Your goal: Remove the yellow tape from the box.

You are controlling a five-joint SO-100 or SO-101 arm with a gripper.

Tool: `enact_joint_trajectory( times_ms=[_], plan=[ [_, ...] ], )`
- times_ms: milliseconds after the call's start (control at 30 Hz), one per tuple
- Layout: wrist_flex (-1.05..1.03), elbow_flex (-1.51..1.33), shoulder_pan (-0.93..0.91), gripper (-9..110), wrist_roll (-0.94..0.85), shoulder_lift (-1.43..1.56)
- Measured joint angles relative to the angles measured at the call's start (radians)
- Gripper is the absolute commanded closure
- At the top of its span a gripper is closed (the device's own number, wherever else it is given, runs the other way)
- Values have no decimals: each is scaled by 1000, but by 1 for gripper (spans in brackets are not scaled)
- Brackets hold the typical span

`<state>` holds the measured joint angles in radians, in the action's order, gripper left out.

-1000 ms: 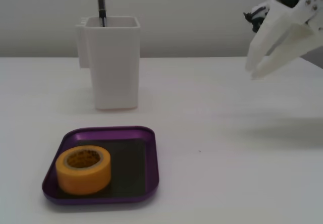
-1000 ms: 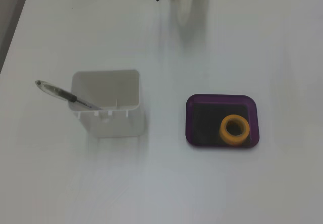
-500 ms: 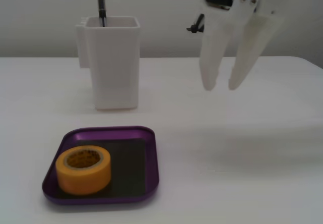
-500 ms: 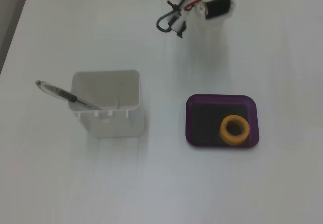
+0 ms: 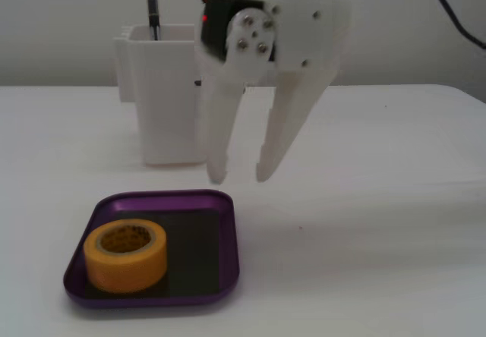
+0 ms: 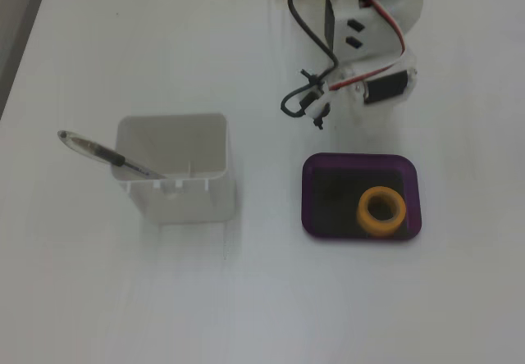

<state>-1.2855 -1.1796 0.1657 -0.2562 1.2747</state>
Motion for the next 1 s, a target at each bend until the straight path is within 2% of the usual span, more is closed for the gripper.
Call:
enact_joint_trajectory(
  times_ms=[333,1000],
  plan=[
    [-3,270,-2,91,9,-192],
    [-5,446,-2,91,9,-413]
  ],
)
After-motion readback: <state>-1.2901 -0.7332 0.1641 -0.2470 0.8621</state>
